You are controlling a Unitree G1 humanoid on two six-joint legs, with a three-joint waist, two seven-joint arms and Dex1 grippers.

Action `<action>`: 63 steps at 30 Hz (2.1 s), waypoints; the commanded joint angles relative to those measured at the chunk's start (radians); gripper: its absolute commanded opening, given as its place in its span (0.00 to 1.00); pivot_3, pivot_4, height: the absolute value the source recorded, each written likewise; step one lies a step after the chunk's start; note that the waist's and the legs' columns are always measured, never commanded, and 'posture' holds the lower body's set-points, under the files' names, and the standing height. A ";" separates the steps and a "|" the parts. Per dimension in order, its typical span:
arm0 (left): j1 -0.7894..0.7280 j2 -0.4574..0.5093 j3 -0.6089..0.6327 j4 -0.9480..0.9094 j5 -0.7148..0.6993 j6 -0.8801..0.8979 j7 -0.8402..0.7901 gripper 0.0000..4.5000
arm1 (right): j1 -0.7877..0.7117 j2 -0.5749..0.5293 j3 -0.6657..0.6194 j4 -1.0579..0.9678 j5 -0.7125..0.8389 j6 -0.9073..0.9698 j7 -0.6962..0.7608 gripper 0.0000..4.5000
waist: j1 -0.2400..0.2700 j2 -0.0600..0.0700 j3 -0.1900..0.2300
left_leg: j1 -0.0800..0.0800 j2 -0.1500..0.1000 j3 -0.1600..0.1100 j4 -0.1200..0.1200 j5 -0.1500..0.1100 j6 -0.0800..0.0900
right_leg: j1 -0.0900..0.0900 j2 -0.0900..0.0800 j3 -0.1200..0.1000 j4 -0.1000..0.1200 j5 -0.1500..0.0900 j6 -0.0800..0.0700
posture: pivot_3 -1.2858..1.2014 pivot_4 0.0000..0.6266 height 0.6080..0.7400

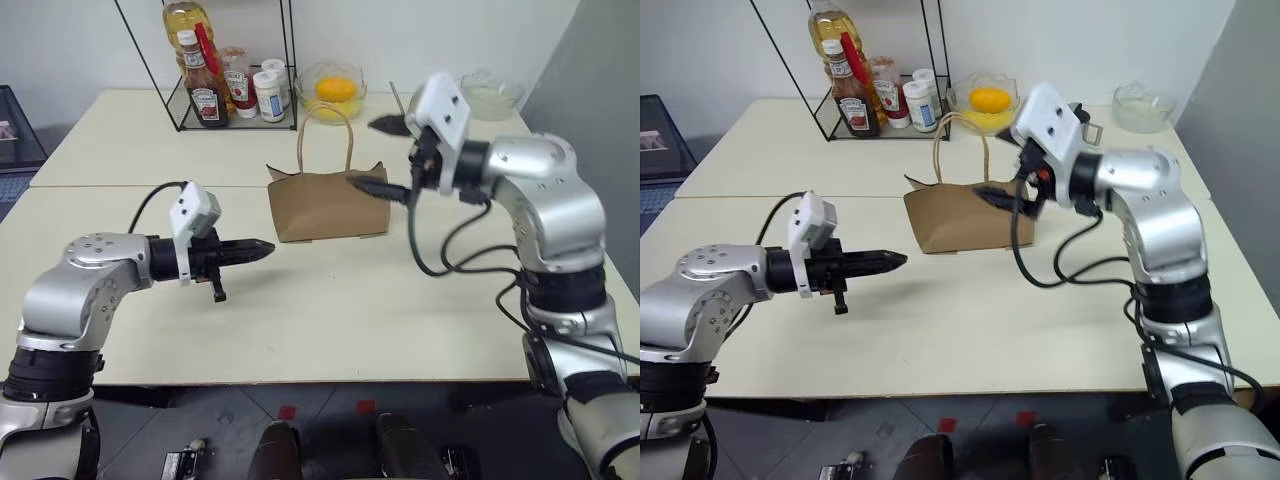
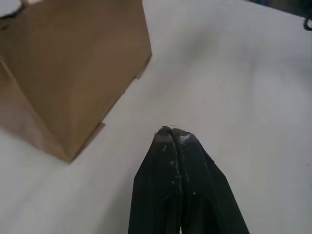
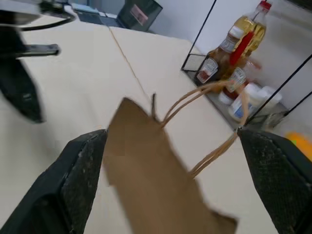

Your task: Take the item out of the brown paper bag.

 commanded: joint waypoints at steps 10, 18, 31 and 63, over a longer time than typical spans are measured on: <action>-0.344 -0.028 -0.007 0.349 0.121 -0.173 0.056 0.00 | 0.509 0.031 -0.122 -0.634 0.137 0.326 -0.347 1.00 | 0.018 -0.002 0.000 | 0.000 0.000 0.000 0.001 0.000 0.000 | 0.000 0.001 0.001 0.000 -0.001 0.000 | 0.52 0.24 1.00; -0.649 -0.160 -0.146 0.755 0.343 -0.447 0.062 0.00 | 0.547 0.036 -0.142 -0.687 0.161 0.327 -0.448 1.00 | 0.021 -0.002 -0.001 | 0.000 -0.001 0.000 0.000 0.000 0.000 | 0.000 0.001 0.001 -0.001 -0.001 0.000 | 0.52 0.24 1.00; -0.988 -0.330 -0.310 1.354 0.699 -0.903 0.170 0.00 | 0.589 -0.038 -0.200 -0.707 0.412 0.331 -0.595 1.00 | 0.019 -0.003 0.000 | -0.002 -0.001 -0.001 0.000 0.000 0.000 | 0.000 0.001 0.000 -0.005 -0.001 0.000 | 0.52 0.24 1.00; -1.038 -0.375 -0.330 1.435 0.811 -0.879 -0.205 0.00 | 0.744 -0.383 -0.247 -0.707 0.898 0.064 -0.906 1.00 | 0.016 -0.003 0.000 | -0.005 -0.001 -0.001 0.000 0.000 0.001 | 0.000 0.001 0.000 -0.005 -0.001 0.000 | 0.52 0.24 1.00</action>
